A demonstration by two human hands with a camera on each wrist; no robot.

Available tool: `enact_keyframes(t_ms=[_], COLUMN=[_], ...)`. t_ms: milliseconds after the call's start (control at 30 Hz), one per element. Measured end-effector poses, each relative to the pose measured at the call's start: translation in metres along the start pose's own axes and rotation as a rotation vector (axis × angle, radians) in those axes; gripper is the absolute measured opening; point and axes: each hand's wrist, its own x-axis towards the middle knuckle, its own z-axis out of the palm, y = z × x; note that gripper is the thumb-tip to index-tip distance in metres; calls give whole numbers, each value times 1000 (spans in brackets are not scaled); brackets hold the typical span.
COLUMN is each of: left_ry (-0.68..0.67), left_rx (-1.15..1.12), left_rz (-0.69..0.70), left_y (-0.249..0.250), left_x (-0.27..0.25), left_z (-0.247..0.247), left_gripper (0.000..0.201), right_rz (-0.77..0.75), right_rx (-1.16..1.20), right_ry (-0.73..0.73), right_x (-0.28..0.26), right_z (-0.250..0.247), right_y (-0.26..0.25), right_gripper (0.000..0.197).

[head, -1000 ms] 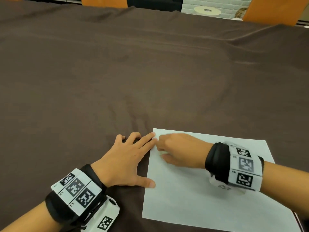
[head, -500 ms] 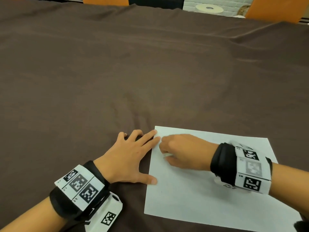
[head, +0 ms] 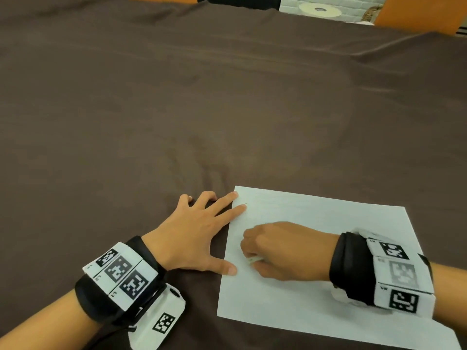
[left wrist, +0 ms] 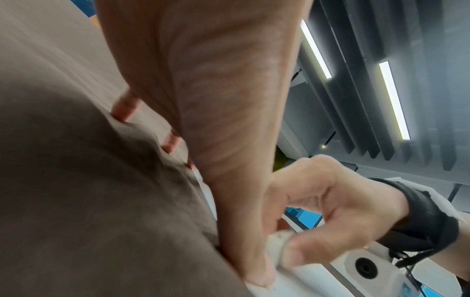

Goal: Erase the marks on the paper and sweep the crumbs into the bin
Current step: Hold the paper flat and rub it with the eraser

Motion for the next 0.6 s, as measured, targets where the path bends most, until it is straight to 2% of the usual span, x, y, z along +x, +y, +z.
enact_keyframes(t_ms=[100,233,367,533,600], left_ry=[-28,-46,-30,-66,-76], left_rx=[26,22,41,46,42], left_rz=[-9,-12,-2,-4,-6], left_y=[1,2,1,2,2], left_x=[1,2,1,1,1], left_z=[-1,-2,-1,0,-2], left_gripper=[111,111,107,105,107], right_rz=[47,-20,41,-55,-5], right_rx=[8,35,30,34,32], right_ry=[41,-48,48,-62,5], right_x=[1,-8,-3,-10,-4], right_z=[0,7,0,10,4], right_y=[3,-8,3,-12,-6], right_gripper=[10,12,11,14,13])
